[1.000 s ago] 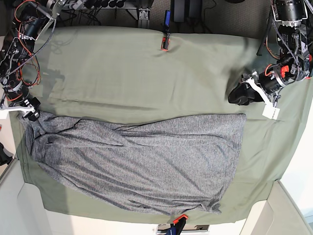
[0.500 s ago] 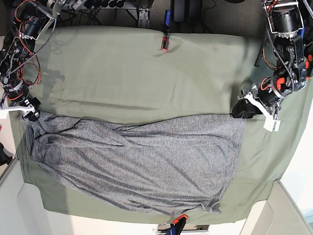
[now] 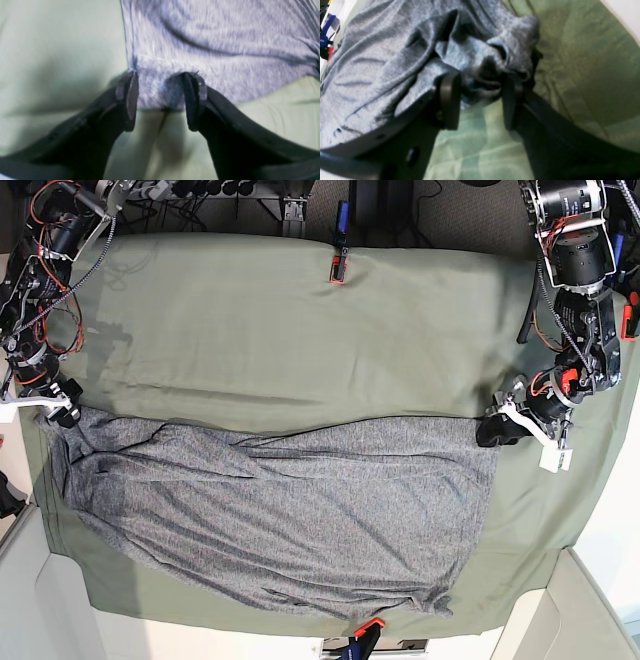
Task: Fold the T-shirt properly
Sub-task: 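Grasp the folded edge with both grippers and pull it back toward the arms, then lower the shirt edge and open both grippers to flatten the shirt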
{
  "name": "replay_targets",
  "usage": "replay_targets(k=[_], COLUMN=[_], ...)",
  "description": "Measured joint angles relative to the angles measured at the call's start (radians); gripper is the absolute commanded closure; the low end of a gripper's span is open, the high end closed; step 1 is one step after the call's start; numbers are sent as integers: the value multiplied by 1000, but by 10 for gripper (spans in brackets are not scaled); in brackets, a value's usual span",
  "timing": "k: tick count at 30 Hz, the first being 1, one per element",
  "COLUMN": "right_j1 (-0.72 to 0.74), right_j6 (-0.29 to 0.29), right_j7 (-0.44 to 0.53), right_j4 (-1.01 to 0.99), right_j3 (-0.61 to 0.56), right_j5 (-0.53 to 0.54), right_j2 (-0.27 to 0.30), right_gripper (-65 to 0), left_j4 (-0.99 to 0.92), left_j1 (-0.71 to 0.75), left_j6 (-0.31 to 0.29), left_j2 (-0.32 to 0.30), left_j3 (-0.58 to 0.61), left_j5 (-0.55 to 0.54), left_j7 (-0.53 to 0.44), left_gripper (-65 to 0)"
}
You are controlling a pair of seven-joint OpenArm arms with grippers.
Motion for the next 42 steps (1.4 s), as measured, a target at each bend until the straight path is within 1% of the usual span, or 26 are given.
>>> replay_targets(k=[1, 2, 4, 5, 6, 8, 9, 11, 15, 18, 20, 22, 26, 30, 33, 35, 40, 42], right_j1=[0, 0, 0, -1, -2, -2, 0, 8, 1, -25, -44, -61, -95, -172, -227, -251, -294, -306], right_j6=[0, 0, 0, 15, 53, 124, 136, 139, 194, 202, 209, 219, 229, 232, 243, 251, 251, 254], right_j7=[0, 0, 2, 4, 7, 5, 4, -24, -76, -103, -136, -153, -154, -159, -173, -173, -178, -185], right_j4=[0, 0, -1, -3, -5, -5, -5, -5, 16, 49, 61, 71, 89, 119, 173, 219, 289, 301], right_j3=[0, 0, 0, 0, 0, 0, 0, 0, -2, -2, -1, 0, -5, -2, -3, -6, -5, -4], right_j5=[0, 0, -8, -11, -17, -15, -15, 12, 88, 129, 146, 167, 193, 213, 236, 245, 248, 248], right_j2=[0, 0, 0, 0, -2, -3, -3, 1, 34, 71, 89, 95, 104, 126, 118, 122, 173, 190], right_gripper=[-234, -194, -85, -16, 0, 0, 0, 0, 0, 0, 0, 0, 0, 0, 0, 0, 0, 0], left_j4=[0, 0, -1, -1, -1, -1, 1, 20, 119, 189, 206, 225, 315, 403, 454, 489, 559, 568], left_j1=[0, 1, 3, 3, 3, 1, 1, 4, 14, 63, 104, 136, 194, 280, 330, 359, 436, 471], left_j6=[0, 0, 0, 0, 0, -4, -5, -11, -17, -22, -23, -21, -20, -24, -23, -24, -24, -27], left_j2=[0, 0, 0, 0, 0, 0, -1, -15, -93, -156, -180, -190, -206, -227, -241, -247, -253, -268], left_j3=[0, 1, 16, 25, 34, 40, 40, 44, 43, 43, 43, 45, 45, 39, -5, -49, -171, -201], left_j5=[11, 25, 46, 50, 55, 78, 85, 90, 70, 10, 3, 4, -2, -5, -34, -60, -61, -62], left_j7=[-1, -1, 0, -1, 0, -11, -16, -9, 49, 53, 57, 64, 74, 98, 147, 162, 177, 178], left_gripper=[-247, -179, -13, 0, 0, 0, 0, 0, 0, 0, 0, 0, 0, 0, 0, 0, 0, 0])
